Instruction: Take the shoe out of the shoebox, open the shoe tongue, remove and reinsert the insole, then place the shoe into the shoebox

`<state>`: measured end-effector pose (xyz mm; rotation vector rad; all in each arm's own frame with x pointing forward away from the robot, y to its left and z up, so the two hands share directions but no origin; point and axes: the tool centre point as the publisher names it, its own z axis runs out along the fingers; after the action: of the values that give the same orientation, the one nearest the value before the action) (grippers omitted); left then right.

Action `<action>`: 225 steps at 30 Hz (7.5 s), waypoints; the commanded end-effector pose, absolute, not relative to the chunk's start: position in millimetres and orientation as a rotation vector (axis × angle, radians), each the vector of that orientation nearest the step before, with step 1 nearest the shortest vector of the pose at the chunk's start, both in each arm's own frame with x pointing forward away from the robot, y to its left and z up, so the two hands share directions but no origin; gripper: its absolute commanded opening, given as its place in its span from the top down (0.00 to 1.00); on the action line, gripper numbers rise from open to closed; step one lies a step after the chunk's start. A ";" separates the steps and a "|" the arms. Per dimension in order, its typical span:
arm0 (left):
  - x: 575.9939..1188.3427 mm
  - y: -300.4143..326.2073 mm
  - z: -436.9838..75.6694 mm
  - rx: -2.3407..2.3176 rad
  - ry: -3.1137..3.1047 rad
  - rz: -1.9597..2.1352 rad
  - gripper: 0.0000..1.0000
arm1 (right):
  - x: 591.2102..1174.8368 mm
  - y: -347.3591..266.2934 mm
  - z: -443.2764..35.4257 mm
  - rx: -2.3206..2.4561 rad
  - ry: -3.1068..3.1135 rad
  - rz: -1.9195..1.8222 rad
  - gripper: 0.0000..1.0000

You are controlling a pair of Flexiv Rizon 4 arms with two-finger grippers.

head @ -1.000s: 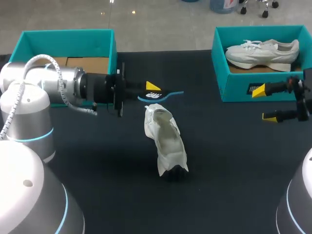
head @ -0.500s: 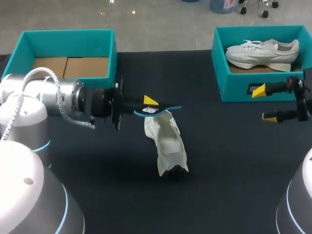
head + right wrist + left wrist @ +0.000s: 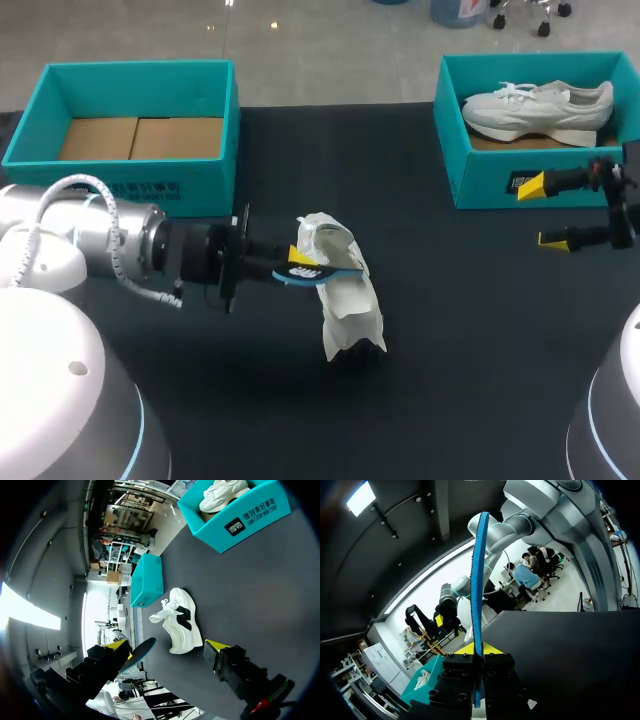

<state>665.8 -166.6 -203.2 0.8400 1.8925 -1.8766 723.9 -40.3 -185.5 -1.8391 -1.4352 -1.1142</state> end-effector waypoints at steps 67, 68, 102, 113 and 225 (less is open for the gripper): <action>683.0 -160.8 -254.5 0.852 1.935 -1.870 1.00 | 723.3 -40.1 -185.3 -1.843 -1.436 -1.111 0.00; 683.1 -161.9 -254.1 0.851 1.932 -1.874 1.00 | 723.3 -40.1 -185.3 -1.843 -1.436 -1.111 0.00; 689.4 -186.9 -265.2 0.794 1.923 -1.895 1.00 | 723.3 -40.1 -185.3 -1.843 -1.436 -1.111 0.00; 690.1 -187.9 -274.7 0.726 1.927 -1.868 1.00 | 723.3 -40.1 -185.3 -1.843 -1.436 -1.111 0.00; 705.2 -194.6 -310.2 0.496 1.843 -1.772 0.71 | 723.3 -40.1 -185.3 -1.843 -1.436 -1.111 0.00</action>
<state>712.2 -199.6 -313.4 0.4946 1.8366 -1.7791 723.6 -40.5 -185.4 -1.8393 -1.4351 -1.1144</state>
